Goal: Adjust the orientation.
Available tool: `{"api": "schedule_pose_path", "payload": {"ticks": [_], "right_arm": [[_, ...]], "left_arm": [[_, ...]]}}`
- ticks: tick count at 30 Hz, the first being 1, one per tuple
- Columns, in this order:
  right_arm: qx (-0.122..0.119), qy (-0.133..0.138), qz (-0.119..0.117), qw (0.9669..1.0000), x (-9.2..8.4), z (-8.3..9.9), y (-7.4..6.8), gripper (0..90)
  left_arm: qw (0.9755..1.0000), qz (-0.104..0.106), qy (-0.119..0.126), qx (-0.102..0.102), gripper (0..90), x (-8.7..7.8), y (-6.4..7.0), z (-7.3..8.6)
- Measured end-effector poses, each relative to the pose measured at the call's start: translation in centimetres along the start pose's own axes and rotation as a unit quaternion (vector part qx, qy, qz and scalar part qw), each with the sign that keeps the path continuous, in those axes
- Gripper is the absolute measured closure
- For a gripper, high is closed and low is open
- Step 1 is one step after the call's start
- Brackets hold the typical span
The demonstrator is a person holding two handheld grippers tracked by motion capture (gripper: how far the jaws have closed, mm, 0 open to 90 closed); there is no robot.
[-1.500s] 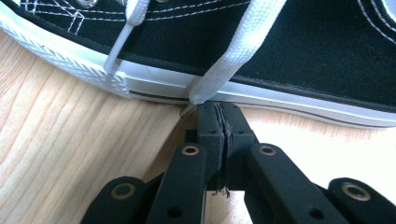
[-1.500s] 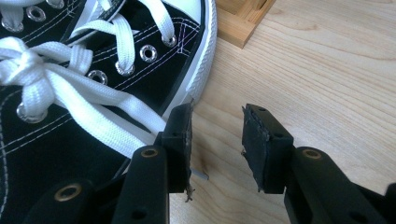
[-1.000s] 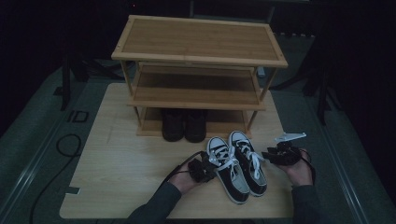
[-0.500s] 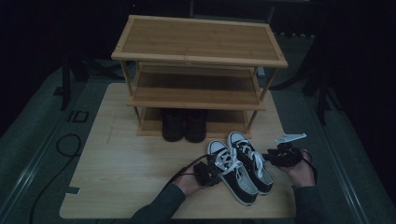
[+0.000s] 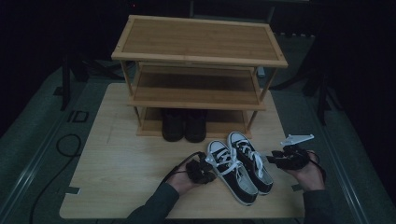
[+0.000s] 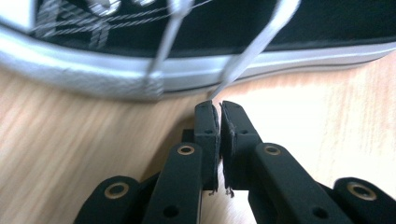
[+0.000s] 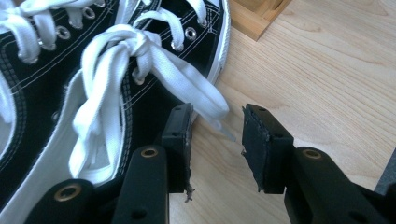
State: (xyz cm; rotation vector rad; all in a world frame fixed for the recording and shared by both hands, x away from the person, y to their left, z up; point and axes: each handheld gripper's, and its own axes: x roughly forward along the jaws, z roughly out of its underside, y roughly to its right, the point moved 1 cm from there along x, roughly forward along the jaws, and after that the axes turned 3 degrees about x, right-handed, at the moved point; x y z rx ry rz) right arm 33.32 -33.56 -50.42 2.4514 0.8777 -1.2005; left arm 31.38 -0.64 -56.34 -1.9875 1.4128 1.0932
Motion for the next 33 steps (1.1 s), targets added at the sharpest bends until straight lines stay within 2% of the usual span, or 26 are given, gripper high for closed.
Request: {"api": "schedule_pose_path", "payload": {"ticks": [4,8,12,16,22,31,33], "right_arm": [[-0.007,-0.003,-0.001,1.0,-0.2,0.0,-0.2,62.1],[-0.015,-0.007,-0.013,0.9998,-0.2,-0.2,-0.5,60.8],[-0.014,0.001,-0.016,0.9998,-0.3,-0.5,-0.7,59.0],[-0.01,0.003,-0.017,0.9998,-0.4,-0.6,-0.7,59.4],[-0.018,-0.002,-0.019,0.9997,-0.6,-0.8,-1.2,58.5],[-0.029,-0.002,-0.03,0.9991,-1.4,-1.4,-2.0,56.4],[-0.039,-0.003,-0.033,0.9987,-1.7,-1.6,-2.4,57.6]], "left_arm": [[1.0,-0.007,0.003,-0.003,84.1,-0.5,-0.3,0.7],[0.9999,-0.011,0.01,-0.007,82.3,-1.2,-0.6,1.5],[0.9992,-0.028,0.017,-0.023,81.1,-2.0,-1.4,2.3],[0.9988,-0.034,0.02,-0.029,80.7,-2.6,-1.8,2.8],[0.9976,-0.048,0.026,-0.042,79.8,-3.4,-2.5,3.5],[0.9966,-0.058,0.027,-0.052,76.9,-4.1,-3.2,4.1],[0.9961,-0.06,0.031,-0.056,76.4,-4.1,-3.3,4.3]]}}
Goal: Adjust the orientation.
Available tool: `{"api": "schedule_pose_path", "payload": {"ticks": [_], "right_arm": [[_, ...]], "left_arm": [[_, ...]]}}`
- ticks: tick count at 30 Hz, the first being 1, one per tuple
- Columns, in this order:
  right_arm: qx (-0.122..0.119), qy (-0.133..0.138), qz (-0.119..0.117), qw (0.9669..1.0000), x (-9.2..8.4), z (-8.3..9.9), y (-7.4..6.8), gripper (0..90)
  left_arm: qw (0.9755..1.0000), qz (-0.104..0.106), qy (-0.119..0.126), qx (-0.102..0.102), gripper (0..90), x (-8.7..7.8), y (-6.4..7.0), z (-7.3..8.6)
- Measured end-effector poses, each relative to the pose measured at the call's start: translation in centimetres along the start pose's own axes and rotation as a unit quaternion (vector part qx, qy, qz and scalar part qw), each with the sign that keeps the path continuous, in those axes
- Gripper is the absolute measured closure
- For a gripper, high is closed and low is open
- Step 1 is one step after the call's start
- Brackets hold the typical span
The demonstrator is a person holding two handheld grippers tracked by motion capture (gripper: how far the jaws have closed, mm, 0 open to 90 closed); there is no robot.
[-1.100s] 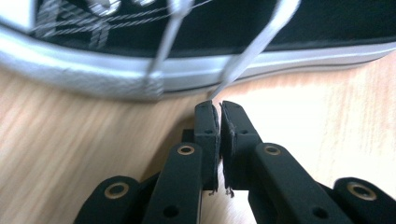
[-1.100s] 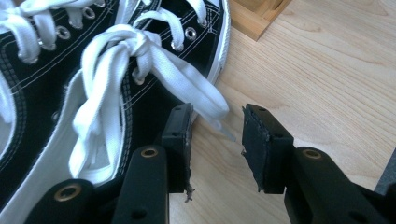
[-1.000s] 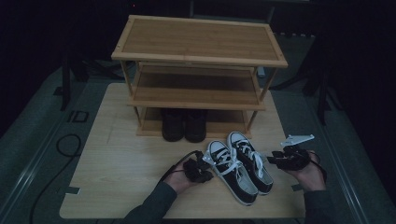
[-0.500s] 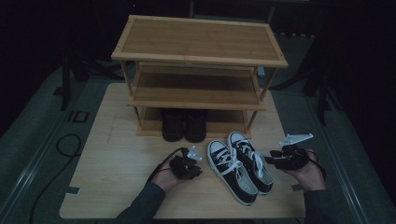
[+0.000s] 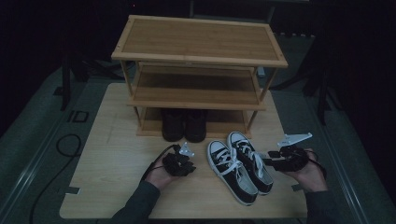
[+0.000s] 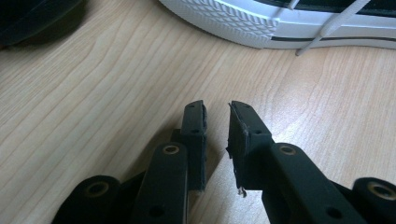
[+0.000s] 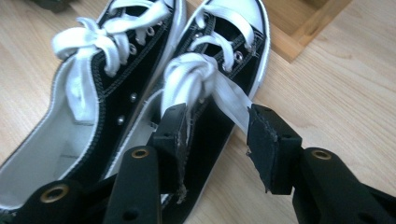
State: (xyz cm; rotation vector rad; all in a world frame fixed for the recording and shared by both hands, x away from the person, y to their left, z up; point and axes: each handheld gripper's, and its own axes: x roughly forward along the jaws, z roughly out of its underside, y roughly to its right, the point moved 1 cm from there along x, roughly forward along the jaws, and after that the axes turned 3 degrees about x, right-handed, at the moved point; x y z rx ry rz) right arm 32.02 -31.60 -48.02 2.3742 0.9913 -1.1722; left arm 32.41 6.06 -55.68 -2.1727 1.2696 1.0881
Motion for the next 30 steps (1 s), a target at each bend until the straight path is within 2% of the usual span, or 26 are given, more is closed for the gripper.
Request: {"api": "schedule_pose_path", "payload": {"ticks": [4,9,19,22,30], "right_arm": [[-0.011,0.003,-0.004,0.9999,-0.3,-0.3,-0.5,58.1],[-0.017,0.008,-0.014,0.9997,-0.5,-0.5,-1.3,54.4],[-0.04,-0.007,-0.018,0.999,0.1,-0.8,-3.6,50.8],[-0.042,-0.013,-0.021,0.9988,0.6,-0.8,-4.2,46.2],[-0.033,-0.03,-0.03,0.9985,1.7,-0.4,-4.8,42.2]], "left_arm": [[1.0,-0.002,0.001,-0.003,75.7,-0.1,-0.2,0.1],[1.0,-0.006,0.004,-0.007,74.4,-0.3,-0.3,0.2],[0.9998,-0.01,0.007,-0.014,73.3,-0.5,-0.6,0.6],[0.9998,-0.009,0.007,-0.015,72.8,-0.5,-0.7,0.6],[0.9998,-0.007,0.006,-0.018,71.9,-0.4,-0.6,0.8]]}}
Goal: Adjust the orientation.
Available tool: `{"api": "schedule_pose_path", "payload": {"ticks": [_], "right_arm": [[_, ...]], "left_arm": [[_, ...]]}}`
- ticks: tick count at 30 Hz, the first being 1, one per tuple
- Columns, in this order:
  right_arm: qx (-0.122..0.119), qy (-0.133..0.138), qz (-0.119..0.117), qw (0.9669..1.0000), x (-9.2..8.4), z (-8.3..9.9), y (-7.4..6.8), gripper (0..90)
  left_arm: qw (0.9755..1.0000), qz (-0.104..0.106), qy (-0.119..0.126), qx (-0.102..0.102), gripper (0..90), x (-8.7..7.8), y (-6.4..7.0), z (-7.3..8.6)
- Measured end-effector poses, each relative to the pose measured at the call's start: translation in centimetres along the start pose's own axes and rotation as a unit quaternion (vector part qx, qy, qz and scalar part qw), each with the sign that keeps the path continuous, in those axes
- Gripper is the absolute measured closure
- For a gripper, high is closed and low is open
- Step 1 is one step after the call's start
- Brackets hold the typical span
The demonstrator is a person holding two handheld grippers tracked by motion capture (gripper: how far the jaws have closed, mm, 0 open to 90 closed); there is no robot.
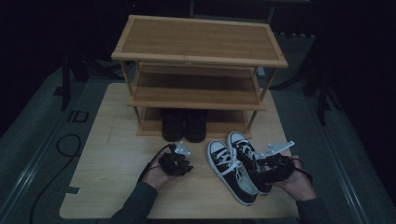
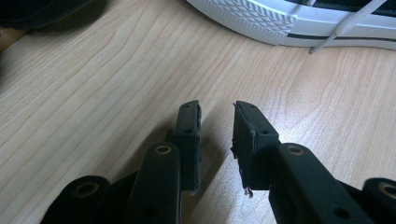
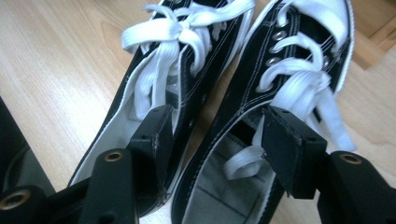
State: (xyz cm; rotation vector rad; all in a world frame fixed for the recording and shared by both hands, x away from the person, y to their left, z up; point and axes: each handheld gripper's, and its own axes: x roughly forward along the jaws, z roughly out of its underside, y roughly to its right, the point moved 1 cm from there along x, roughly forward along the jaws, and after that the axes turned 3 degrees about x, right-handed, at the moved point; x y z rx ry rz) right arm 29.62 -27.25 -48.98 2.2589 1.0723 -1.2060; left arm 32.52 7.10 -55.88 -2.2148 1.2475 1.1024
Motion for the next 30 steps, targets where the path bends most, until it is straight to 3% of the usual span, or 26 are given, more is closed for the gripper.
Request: {"api": "schedule_pose_path", "payload": {"ticks": [6,12,17,19,30], "right_arm": [[0.013,-0.011,-0.006,0.9998,1.1,0.1,-0.2,34.0],[0.024,-0.021,-0.003,0.9995,2.6,-0.6,-0.5,33.6],[0.027,-0.035,0.009,0.999,3.6,-1.1,-0.6,39.9],[0.036,-0.038,0.021,0.9984,4.3,-1.3,-0.5,47.5],[0.037,-0.043,0.022,0.9982,4.8,-1.4,-0.4,51.5]], "left_arm": [[1.0,0.003,-0.003,0.003,71.7,0.2,0.0,0.0],[1.0,0.004,-0.006,0.005,71.7,0.3,0.1,0.0],[1.0,0.004,-0.005,0.004,71.7,0.3,0.1,0.0],[1.0,0.003,-0.007,0.003,71.7,0.3,0.1,0.0],[1.0,0.004,-0.009,0.001,71.8,0.5,0.1,0.0]]}}
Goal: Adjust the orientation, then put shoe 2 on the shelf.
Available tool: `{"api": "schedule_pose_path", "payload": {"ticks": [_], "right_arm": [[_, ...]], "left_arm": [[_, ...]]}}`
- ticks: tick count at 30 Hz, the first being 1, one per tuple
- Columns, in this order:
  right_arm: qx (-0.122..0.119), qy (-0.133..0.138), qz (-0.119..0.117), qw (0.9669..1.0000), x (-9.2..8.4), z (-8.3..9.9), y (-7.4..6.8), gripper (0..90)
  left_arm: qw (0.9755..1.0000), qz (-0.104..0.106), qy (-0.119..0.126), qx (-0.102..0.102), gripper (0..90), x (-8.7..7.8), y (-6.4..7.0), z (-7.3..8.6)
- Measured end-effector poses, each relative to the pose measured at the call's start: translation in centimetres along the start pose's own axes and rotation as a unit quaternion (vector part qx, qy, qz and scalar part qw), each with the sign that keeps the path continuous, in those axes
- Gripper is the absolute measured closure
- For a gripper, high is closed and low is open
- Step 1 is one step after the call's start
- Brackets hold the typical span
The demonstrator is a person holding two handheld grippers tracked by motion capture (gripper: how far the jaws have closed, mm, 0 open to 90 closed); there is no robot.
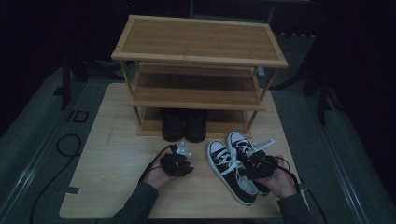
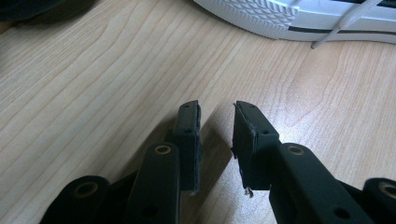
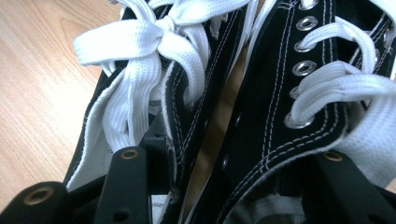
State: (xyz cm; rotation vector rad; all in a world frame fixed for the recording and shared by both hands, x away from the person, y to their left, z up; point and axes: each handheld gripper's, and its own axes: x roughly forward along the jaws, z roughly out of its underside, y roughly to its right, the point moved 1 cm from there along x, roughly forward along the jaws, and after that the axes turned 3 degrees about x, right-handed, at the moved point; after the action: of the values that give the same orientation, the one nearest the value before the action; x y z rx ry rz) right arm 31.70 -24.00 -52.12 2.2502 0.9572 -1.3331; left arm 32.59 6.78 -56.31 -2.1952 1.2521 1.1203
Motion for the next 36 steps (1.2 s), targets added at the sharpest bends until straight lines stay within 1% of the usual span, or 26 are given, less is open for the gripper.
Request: {"api": "schedule_pose_path", "payload": {"ticks": [4,7,12,17,19,20,23,26,29,31,36], "right_arm": [[0.0,-0.004,0.007,1.0,0.3,-0.1,-0.2,52.1],[0.001,-0.008,0.008,0.9999,0.3,-0.1,-0.2,52.9],[0.001,-0.013,0.008,0.9999,0.3,-0.2,-0.1,63.8],[0.002,-0.014,0.014,0.9998,0.2,-0.1,-0.1,78.0],[0.001,-0.013,0.013,0.9998,0.2,-0.1,0.0,79.4],[0.005,-0.011,0.012,0.9999,0.2,0.0,0.1,81.1],[0.004,-0.009,0.008,0.9999,0.1,0.0,0.3,82.4],[0.005,-0.013,-0.003,0.9999,0.1,0.0,0.8,83.3],[0.0,-0.012,-0.007,0.9999,-0.1,-0.1,1.2,84.5],[-0.008,-0.009,-0.009,0.9999,-0.2,0.0,1.5,84.9],[-0.009,-0.005,-0.021,0.9997,-0.2,0.0,1.8,84.9]], "left_arm": [[1.0,0.0,0.001,-0.001,71.8,0.0,0.0,0.0],[1.0,0.0,0.001,-0.003,71.8,-0.1,-0.1,0.0],[1.0,-0.001,0.001,-0.004,71.8,-0.1,-0.1,0.1],[1.0,-0.002,0.002,-0.006,71.8,0.0,-0.2,0.2],[1.0,-0.001,0.001,-0.006,71.8,-0.1,-0.2,0.2],[1.0,-0.003,0.002,-0.007,71.8,-0.1,-0.3,0.3],[0.9999,-0.006,0.004,-0.011,71.8,-0.3,-0.4,0.4],[0.9998,-0.01,0.006,-0.013,71.8,-0.5,-0.7,0.5],[0.9996,-0.015,0.013,-0.02,71.8,-0.8,-0.8,0.8],[0.9995,-0.018,0.012,-0.022,71.8,-0.9,-1.0,1.0],[0.9992,-0.018,0.015,-0.032,71.1,-1.0,-1.3,1.3]]}}
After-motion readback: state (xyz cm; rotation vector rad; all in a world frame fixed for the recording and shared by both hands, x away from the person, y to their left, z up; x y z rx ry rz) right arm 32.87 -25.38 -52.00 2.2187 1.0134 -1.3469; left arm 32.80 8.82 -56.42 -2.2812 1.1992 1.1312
